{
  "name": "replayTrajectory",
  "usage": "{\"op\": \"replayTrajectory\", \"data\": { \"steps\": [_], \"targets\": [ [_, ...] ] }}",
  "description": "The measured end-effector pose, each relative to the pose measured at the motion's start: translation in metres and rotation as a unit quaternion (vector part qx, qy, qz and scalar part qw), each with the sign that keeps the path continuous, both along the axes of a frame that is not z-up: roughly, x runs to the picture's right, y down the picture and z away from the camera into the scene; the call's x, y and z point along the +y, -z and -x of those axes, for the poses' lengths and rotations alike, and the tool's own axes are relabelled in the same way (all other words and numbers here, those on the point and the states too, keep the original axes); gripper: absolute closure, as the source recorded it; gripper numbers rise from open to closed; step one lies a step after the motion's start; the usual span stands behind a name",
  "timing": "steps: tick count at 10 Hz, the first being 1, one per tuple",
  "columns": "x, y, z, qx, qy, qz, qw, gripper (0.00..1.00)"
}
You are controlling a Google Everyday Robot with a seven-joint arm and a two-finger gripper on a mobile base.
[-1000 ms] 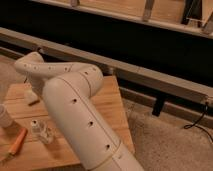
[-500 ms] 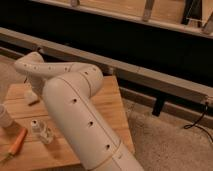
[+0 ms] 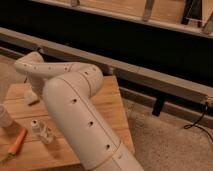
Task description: Knock the eraser over
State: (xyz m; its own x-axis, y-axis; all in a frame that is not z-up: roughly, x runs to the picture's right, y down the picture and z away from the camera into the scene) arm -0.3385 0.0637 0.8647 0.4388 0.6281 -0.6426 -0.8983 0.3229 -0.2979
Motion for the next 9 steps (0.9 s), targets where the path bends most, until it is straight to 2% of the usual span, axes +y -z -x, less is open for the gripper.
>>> {"op": "replayTrajectory", "data": {
  "steps": [3,4,6,7,8,9],
  "targets": [
    [-0.013,-0.032,-0.011,-0.003,0.008,-0.006,0.9999,0.26],
    [-0.019,-0.040,-0.013,-0.001,0.011,-0.017,0.9998,0.21],
    [-0.046,-0.047,-0.011,-0.003,0.014,-0.066,0.9977,0.20],
    [-0.074,-0.039,0.000,-0.014,0.010,-0.111,0.9937,0.20],
    [-0.087,-0.031,0.007,-0.021,0.011,-0.133,0.9908,0.20],
    [-0.103,-0.016,0.018,-0.032,0.014,-0.162,0.9861,0.20]
  ]
}}
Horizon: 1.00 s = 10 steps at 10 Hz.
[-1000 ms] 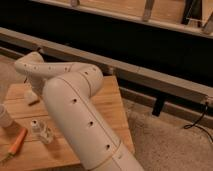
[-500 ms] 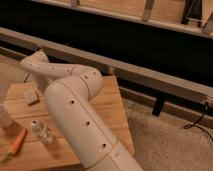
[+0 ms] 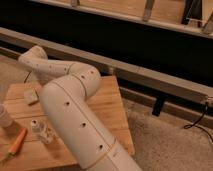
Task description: Knock the eraser over
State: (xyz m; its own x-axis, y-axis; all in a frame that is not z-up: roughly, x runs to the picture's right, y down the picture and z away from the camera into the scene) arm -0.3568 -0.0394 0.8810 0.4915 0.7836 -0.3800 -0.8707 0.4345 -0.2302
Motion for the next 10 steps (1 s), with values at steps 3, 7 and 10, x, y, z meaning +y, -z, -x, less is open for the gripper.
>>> {"op": "replayTrajectory", "data": {
  "steps": [3,7,10],
  "targets": [
    [-0.020,0.032,0.010,-0.010,0.003,-0.048,0.9988,0.20],
    [-0.014,0.088,0.003,-0.020,-0.010,-0.060,0.9980,0.20],
    [0.020,0.107,-0.038,0.021,-0.054,-0.002,0.9983,0.20]
  ]
}}
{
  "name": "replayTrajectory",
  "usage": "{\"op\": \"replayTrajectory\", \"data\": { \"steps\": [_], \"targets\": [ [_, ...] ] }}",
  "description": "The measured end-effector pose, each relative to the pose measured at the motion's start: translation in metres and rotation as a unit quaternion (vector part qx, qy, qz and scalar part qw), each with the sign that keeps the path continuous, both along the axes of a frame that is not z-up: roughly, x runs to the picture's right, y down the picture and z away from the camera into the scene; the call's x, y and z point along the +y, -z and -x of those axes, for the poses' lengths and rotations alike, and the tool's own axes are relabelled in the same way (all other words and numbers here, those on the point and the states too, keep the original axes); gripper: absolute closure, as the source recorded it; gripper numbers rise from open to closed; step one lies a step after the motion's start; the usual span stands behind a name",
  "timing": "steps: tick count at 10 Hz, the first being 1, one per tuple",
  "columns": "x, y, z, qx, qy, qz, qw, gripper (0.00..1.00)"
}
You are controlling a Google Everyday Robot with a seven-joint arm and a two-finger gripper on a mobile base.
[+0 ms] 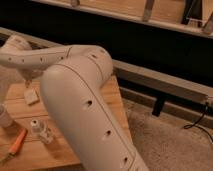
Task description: Knock the eraser over
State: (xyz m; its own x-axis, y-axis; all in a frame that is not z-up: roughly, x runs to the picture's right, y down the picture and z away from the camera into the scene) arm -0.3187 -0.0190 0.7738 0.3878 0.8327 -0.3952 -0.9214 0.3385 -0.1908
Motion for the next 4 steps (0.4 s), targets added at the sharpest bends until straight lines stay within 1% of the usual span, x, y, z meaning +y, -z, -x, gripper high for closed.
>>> {"op": "replayTrajectory", "data": {
  "steps": [1,2,4],
  "targets": [
    [0.012,0.002,-0.017,0.019,-0.015,0.021,0.9995,0.20],
    [0.022,0.001,-0.036,0.038,-0.035,0.041,0.9978,0.20],
    [0.030,-0.001,-0.057,0.058,-0.054,0.060,0.9950,0.20]
  ]
}}
